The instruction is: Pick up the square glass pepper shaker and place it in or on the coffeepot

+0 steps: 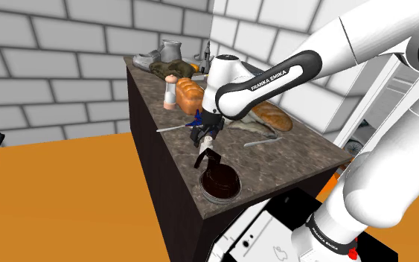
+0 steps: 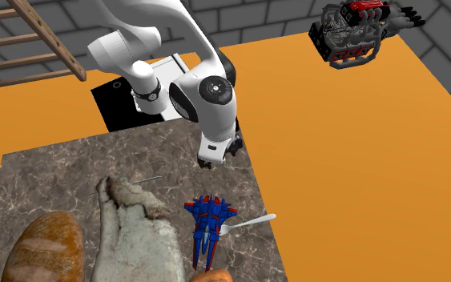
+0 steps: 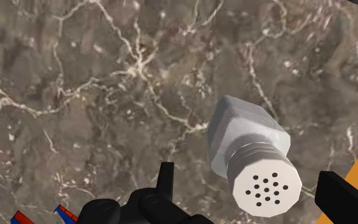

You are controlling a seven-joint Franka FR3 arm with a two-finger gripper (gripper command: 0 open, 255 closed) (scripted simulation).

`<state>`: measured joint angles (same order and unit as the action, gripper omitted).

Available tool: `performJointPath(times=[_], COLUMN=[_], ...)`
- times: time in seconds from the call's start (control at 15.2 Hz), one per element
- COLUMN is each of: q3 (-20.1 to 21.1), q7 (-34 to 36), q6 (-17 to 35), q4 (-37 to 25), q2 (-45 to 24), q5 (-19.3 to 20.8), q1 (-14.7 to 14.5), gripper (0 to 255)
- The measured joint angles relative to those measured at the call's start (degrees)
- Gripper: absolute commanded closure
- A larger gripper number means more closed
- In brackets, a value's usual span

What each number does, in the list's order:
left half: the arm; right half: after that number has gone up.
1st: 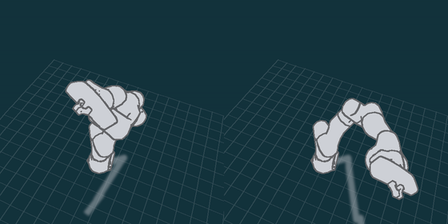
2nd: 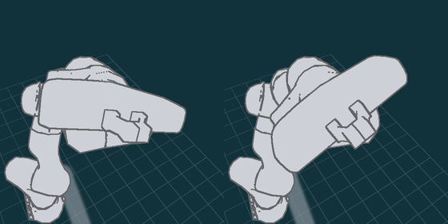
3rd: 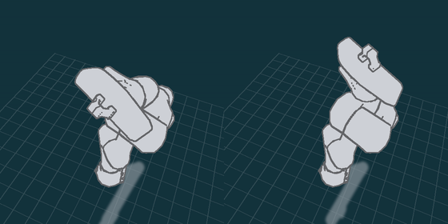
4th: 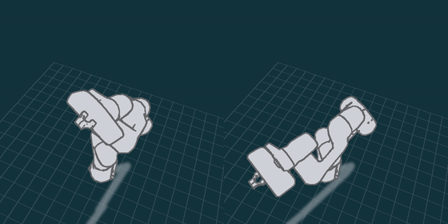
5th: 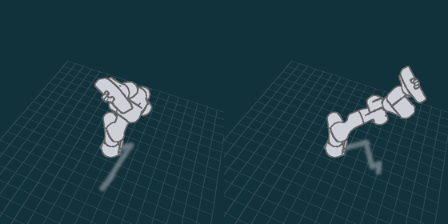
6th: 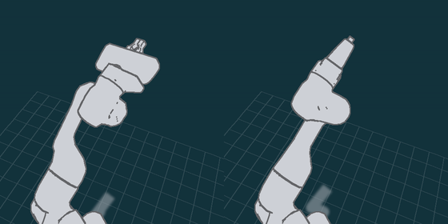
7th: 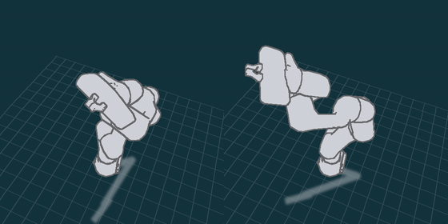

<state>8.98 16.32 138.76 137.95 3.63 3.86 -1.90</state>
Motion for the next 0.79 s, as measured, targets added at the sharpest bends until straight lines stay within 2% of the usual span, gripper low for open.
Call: performJointPath(times=[0.4,0.46,0.79], q3=[-0.05,-0.05,-0.05], q7=[0.01,0.01,0.01], q6=[0.51,0.51,0.51], q4=[0.04,0.04,0.03], q2=[-0.44,-0.44,-0.42], q5=[0.14,0.14,0.14], q1=[0.07,0.07,0.07], gripper=[0,255,255])
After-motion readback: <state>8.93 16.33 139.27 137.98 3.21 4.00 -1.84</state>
